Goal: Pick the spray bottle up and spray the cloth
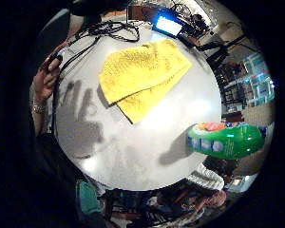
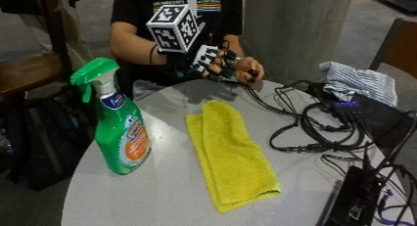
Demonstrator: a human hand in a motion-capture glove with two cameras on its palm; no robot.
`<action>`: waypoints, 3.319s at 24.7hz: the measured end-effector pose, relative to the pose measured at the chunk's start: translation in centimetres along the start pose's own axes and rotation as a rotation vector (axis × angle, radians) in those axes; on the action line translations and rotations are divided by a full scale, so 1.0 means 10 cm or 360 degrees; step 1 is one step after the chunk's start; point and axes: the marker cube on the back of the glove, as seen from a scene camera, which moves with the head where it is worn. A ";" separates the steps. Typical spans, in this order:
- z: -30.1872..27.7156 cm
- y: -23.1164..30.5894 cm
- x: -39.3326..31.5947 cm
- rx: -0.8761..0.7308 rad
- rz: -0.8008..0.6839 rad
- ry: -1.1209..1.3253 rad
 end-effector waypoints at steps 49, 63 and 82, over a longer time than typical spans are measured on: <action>-0.20 0.76 0.28 0.0832 0.0767 -0.1146; -0.35 1.98 0.92 0.1069 0.0850 -0.0850; -0.58 1.44 1.73 0.1362 0.1422 -0.0809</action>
